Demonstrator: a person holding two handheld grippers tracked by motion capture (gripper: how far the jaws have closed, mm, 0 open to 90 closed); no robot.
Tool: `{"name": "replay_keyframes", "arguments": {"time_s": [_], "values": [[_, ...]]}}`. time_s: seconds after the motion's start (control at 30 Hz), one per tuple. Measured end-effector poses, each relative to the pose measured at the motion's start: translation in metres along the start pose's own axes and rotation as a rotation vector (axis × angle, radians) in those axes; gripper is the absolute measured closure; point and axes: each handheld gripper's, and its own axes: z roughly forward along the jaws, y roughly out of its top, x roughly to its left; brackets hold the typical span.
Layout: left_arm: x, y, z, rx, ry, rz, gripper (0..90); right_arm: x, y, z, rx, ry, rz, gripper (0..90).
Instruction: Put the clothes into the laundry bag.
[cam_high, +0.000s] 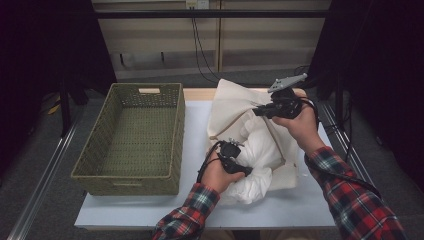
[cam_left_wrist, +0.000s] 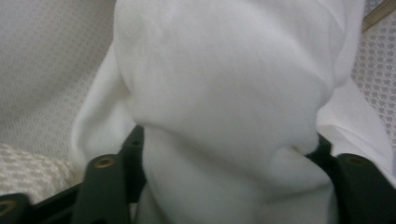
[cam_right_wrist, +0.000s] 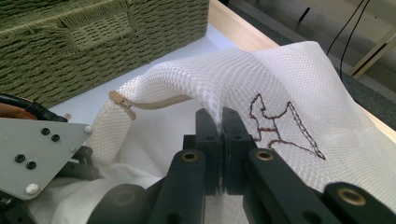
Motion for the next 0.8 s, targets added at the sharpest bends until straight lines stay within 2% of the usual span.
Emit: {"name": "replay_keyframes", "arguments": {"time_s": [0.03, 0.1, 0.2, 0.23, 0.27, 0.33, 0.37, 0.43, 0.47, 0.53, 0.57, 0.6, 0.63, 0.67, 0.7, 0.8], "values": [[-0.002, 0.0, 0.0, -0.007, 0.001, -0.004, 46.8, 0.0, 0.0, 0.0, 0.002, -0.002, 0.003, 88.4], [-0.003, 0.001, -0.001, 0.003, -0.003, 0.013, 53.8, 0.001, 0.001, -0.001, 0.006, -0.006, 0.004, 88.4], [-0.003, 0.001, -0.002, 0.005, -0.007, 0.01, 56.2, 0.001, 0.001, -0.001, 0.007, -0.004, 0.004, 88.4], [-0.005, 0.0, 0.0, -0.025, -0.007, -0.024, 56.6, 0.001, 0.001, -0.001, 0.004, -0.003, 0.002, 88.4], [-0.002, 0.0, -0.002, -0.006, -0.013, 0.018, 56.7, 0.001, 0.001, -0.001, 0.003, -0.003, 0.001, 88.4], [0.0, -0.001, -0.002, -0.014, -0.024, 0.017, 57.5, 0.001, 0.0, -0.001, 0.004, -0.006, 0.01, 88.4], [-0.003, -0.002, -0.001, -0.047, -0.026, -0.023, 58.2, 0.001, 0.0, -0.001, 0.003, -0.004, 0.009, 88.4], [-0.004, 0.0, -0.002, -0.045, -0.027, -0.007, 59.3, 0.002, 0.0, 0.0, 0.002, -0.005, 0.007, 88.4], [-0.002, 0.002, -0.005, -0.022, -0.025, 0.033, 60.1, 0.002, 0.0, 0.0, 0.004, -0.003, 0.008, 88.4], [-0.003, 0.004, -0.006, -0.017, -0.026, 0.048, 61.1, 0.003, 0.001, 0.0, 0.002, -0.002, 0.004, 88.4], [-0.006, 0.004, -0.005, -0.041, -0.019, 0.02, 61.2, 0.003, 0.001, 0.0, 0.003, -0.003, 0.004, 88.4], [-0.004, 0.005, -0.006, -0.017, -0.019, 0.049, 61.3, 0.003, 0.001, -0.001, 0.002, 0.001, 0.004, 88.4], [-0.003, 0.007, -0.007, -0.011, -0.026, 0.05, 61.4, 0.003, 0.001, -0.001, 0.003, -0.001, 0.001, 88.4], [-0.005, 0.008, -0.006, -0.039, -0.029, 0.013, 61.8, 0.003, 0.001, -0.001, 0.002, 0.004, 0.002, 88.5], [-0.002, 0.009, -0.008, -0.015, -0.028, 0.046, 62.1, 0.003, 0.001, -0.002, 0.002, 0.007, 0.0, 88.5], [-0.003, 0.014, -0.011, -0.028, -0.014, 0.063, 62.8, 0.003, 0.001, -0.004, 0.001, 0.003, 0.0, 88.5]]}}
